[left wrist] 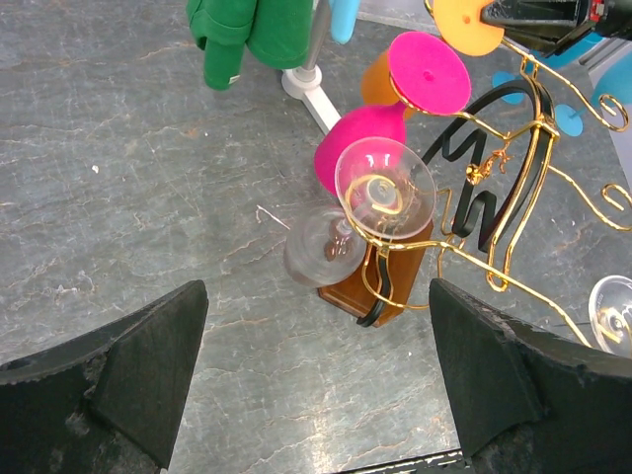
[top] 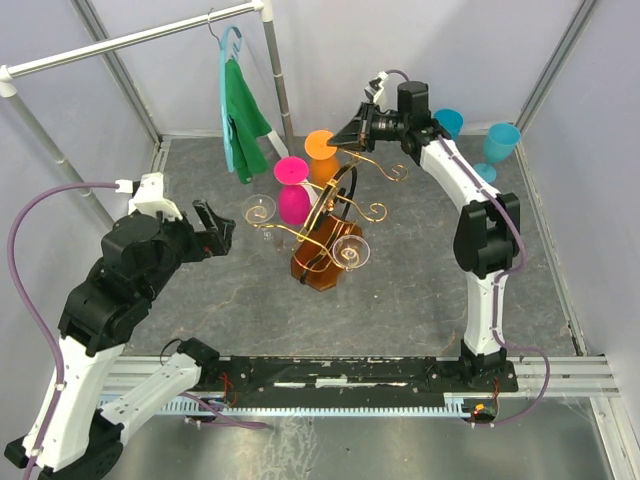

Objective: Take the wine glass off the wine glass rack

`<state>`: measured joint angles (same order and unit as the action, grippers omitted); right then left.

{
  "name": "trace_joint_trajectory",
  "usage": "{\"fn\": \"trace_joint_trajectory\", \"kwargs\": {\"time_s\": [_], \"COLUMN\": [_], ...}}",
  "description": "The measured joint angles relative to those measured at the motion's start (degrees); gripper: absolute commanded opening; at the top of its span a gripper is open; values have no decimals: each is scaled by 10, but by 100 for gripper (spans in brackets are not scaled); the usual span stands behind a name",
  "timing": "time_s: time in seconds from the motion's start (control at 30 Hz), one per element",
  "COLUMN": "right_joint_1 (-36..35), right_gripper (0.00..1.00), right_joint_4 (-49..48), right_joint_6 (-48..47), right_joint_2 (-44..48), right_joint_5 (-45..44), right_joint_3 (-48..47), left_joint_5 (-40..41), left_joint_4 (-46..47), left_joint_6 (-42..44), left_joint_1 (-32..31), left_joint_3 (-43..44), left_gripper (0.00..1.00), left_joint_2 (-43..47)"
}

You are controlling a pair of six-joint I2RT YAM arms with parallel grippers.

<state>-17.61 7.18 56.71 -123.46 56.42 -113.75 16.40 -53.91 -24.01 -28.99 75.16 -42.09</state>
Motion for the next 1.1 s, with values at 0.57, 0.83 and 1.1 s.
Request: {"fn": "trace_joint_trajectory", "kwargs": {"time_s": [0.57,0.83,1.1], "right_joint_1": [137,85,-27], "right_gripper": [1,1,1], "right_joint_4": [172,325,213], "right_joint_6": [-116,-418,-734], "right_joint_2": [21,-21,-47], "right_joint_5": [-67,-372,-610], "right_joint_3": [-93,-276,-132], "left_joint_5": [0,0,1], "left_joint_4": [1,14,19], "left_joint_6": [0,0,0], "left_joint_1": [0,0,0], "left_joint_3": [-3,-20,-31], "left_gripper": [99,99,99], "left_joint_2": [1,-17,-43]}}
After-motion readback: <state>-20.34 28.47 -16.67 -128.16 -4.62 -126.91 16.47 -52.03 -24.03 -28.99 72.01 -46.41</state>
